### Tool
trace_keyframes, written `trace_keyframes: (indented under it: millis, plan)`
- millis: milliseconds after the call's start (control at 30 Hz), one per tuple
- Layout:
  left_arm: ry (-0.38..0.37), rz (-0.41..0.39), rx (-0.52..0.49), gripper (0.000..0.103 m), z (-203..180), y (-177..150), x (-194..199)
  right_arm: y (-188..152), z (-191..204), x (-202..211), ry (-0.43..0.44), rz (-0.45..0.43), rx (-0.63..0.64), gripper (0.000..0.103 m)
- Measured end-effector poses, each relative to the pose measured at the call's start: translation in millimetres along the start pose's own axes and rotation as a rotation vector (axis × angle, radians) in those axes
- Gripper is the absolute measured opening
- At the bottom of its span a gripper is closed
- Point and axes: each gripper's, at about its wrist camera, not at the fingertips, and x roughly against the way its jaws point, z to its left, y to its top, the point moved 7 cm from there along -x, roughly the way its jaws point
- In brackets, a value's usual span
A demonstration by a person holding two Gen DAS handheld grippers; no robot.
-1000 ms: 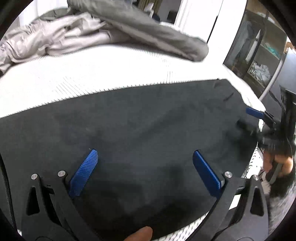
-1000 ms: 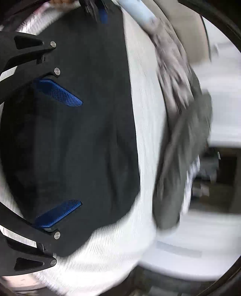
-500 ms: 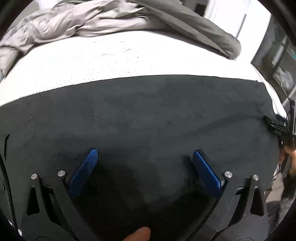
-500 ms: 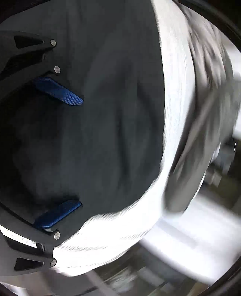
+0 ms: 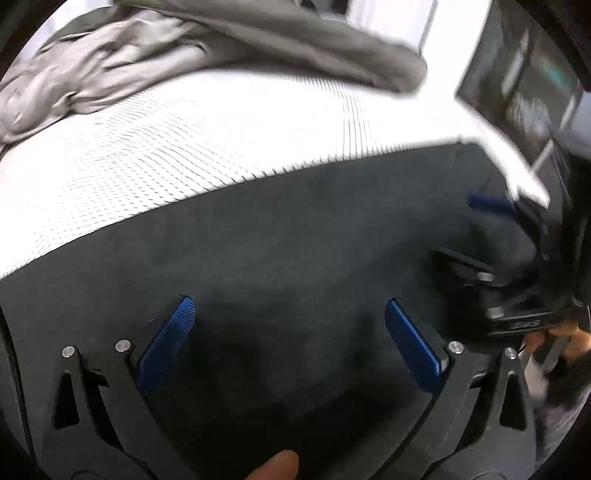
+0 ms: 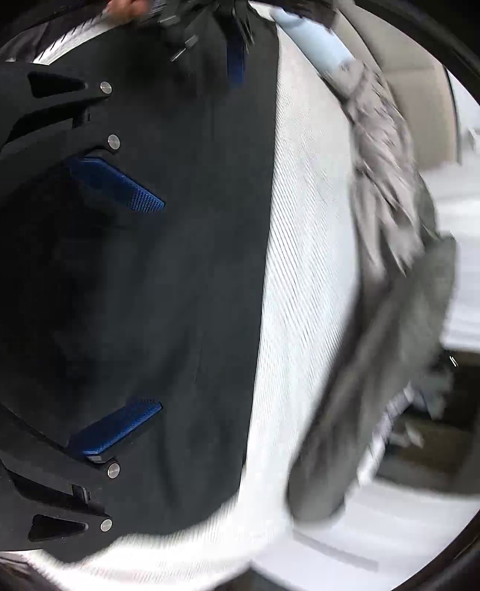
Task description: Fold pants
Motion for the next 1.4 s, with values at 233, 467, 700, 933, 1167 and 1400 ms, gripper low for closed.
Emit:
trace_keyframes:
  millis: [233,467,700,933,1167,1400]
  plan:
    - [0.069,0.027,0.019,0.102,33,-12,-13,-12,-71,-11,-0.316,0.024,0.044,0.102]
    - [0.103,0.027,0.041,0.102,43,-5,-15,-50,-170,0,-0.374,0.047,-0.319,0.102]
    - [0.031,-0.106,0.051,0.102,11,25,10,-20,-94,41,-0.286,-0.099,-0.174,0.103]
    - [0.063,0.047,0.028,0.102,-14,43,-61,12,-43,-55,-0.066,0.044,-0.042,0.102]
    - [0.049,0.033,0.055,0.102,2,45,-60,-8,-155,-55,-0.406,0.078,-0.297,0.102]
    - [0.045,-0.055,0.112,0.102,5,62,-34,18,-130,-6,-0.430,-0.053,-0.271,0.102]
